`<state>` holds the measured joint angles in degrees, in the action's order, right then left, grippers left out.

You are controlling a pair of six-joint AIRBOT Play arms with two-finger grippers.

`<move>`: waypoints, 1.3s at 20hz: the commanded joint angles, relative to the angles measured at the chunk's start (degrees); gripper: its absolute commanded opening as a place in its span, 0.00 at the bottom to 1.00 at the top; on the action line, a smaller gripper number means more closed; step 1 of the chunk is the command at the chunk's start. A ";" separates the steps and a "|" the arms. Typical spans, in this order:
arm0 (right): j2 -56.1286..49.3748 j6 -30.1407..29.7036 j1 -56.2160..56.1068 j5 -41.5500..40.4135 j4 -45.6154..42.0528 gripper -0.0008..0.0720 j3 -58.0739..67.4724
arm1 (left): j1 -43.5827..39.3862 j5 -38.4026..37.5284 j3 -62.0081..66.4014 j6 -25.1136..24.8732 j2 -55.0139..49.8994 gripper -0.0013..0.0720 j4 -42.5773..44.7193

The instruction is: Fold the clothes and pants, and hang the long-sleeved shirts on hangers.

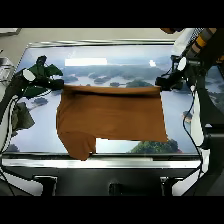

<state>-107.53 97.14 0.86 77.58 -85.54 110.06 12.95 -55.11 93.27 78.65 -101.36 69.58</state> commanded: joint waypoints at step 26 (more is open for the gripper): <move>15.04 -11.34 17.79 11.43 15.32 0.53 -22.82 | 19.96 -24.50 -32.00 3.82 22.43 0.80 -8.55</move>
<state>-100.31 89.45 13.43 93.54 -78.72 98.98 26.35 -81.28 75.16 82.08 -87.79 66.46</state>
